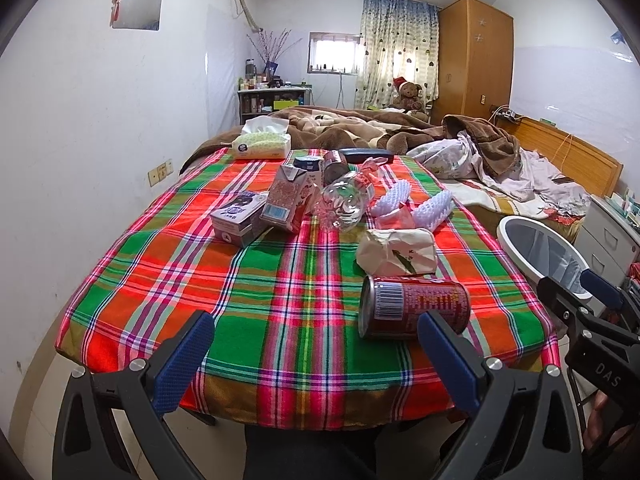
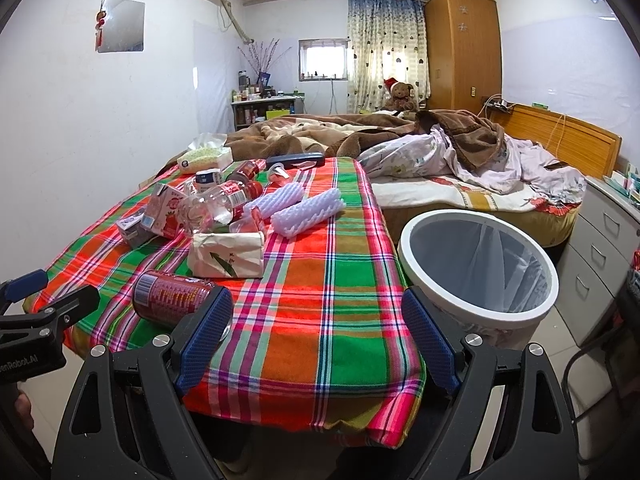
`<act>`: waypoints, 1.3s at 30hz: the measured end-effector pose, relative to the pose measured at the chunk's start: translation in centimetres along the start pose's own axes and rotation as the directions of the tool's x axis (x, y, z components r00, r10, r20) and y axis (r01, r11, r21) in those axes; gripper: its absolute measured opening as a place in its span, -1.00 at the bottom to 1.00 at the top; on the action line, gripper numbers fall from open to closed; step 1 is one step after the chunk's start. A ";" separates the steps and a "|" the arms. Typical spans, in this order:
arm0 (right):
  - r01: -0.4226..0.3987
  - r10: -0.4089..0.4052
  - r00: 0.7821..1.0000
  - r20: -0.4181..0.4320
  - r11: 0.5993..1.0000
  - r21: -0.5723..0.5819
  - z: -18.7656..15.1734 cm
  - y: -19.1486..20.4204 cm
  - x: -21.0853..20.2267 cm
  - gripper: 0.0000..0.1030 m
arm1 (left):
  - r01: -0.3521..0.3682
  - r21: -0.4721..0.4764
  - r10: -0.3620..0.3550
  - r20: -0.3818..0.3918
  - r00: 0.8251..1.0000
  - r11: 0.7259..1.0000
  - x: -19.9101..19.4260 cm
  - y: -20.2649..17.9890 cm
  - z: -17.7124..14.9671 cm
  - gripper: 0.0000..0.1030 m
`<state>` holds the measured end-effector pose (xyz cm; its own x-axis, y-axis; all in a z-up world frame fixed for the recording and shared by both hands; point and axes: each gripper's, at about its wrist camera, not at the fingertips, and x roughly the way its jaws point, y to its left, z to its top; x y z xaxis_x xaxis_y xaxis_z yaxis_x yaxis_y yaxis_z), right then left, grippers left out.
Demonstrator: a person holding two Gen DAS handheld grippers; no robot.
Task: Collect trash
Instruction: 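Grasp the red milk can with the right tool while the left tool grasps the purple juice carton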
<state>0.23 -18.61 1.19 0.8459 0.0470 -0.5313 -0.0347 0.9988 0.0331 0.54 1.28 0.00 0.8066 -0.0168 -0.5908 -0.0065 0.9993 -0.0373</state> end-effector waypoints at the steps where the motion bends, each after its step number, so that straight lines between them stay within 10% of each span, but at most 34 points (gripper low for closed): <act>1: -0.008 0.008 1.000 -0.002 1.000 -0.003 0.0 0.2 0.2 0.72 | -0.003 -0.002 0.003 -0.003 1.000 1.000 0.2 0.2 0.1 1.00; 18: -0.376 0.361 0.927 -0.103 0.897 -0.234 1.0 6.9 5.0 0.72 | -0.048 -0.075 0.042 -0.088 0.995 0.996 5.8 8.9 2.7 1.00; 34: -0.355 0.285 0.928 -0.241 0.874 -0.331 1.2 9.5 9.1 0.69 | 0.035 -0.034 -0.040 -0.174 0.984 0.999 14.8 11.3 8.0 1.00; 39: -0.307 0.240 0.935 -0.260 0.916 -0.258 1.6 8.7 10.2 0.09 | 0.032 0.006 -0.031 -0.206 0.978 0.999 17.1 11.2 8.7 1.00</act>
<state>9.46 -9.47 -2.58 0.6448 0.2862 -0.7087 -0.4286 0.9032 -0.0252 19.37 12.48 -3.54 0.6677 -0.0539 -0.7425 0.0231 0.9984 -0.0517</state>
